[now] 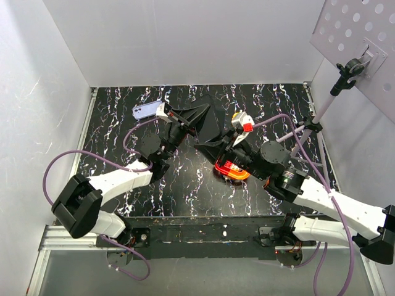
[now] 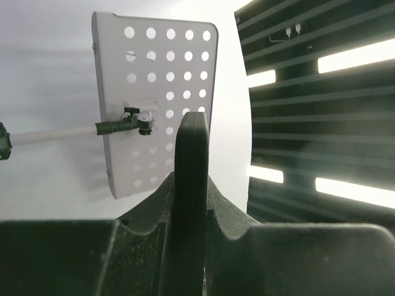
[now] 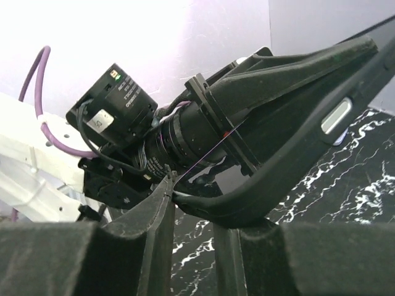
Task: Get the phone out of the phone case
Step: Remove the phone case from the phone.
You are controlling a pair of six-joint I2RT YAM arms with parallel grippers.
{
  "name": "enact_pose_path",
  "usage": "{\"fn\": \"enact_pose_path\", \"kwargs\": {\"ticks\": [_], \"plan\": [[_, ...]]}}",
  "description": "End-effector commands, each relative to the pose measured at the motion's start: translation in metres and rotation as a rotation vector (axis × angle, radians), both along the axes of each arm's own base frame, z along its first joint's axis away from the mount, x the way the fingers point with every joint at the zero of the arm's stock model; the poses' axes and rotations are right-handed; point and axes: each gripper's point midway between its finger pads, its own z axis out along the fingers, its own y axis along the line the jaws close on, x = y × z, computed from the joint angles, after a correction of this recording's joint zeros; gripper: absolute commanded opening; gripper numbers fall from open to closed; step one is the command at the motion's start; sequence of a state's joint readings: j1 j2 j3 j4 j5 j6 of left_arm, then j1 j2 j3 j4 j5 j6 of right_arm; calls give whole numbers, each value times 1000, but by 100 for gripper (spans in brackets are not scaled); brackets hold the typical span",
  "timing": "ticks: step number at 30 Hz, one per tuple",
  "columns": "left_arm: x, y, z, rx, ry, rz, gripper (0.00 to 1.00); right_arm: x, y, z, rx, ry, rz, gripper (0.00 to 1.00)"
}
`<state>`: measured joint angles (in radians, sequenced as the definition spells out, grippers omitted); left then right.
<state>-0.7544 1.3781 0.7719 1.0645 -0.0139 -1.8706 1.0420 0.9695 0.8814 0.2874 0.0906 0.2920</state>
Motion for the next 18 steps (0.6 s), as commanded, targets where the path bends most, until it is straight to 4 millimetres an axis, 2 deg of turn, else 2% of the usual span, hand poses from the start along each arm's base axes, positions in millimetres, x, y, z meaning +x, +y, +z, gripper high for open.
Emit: {"fn": "enact_pose_path", "kwargs": {"ticks": [1,6,10,15,18], "plan": [[-84,12,72,-121,-248,-260,0,39,-28,-54,-351,-160,-151,1],[-105,26,83,-197,-349,-292,0,48,-40,-57,-294,-117,-142,1],[-116,29,92,-238,-400,-346,0,54,-45,-65,-284,-103,-133,1],[-117,29,85,-197,-378,-331,0,57,-46,-68,-311,-98,-134,1],[-124,28,97,-248,-432,-388,0,70,-61,-75,-354,-98,-213,1]]}}
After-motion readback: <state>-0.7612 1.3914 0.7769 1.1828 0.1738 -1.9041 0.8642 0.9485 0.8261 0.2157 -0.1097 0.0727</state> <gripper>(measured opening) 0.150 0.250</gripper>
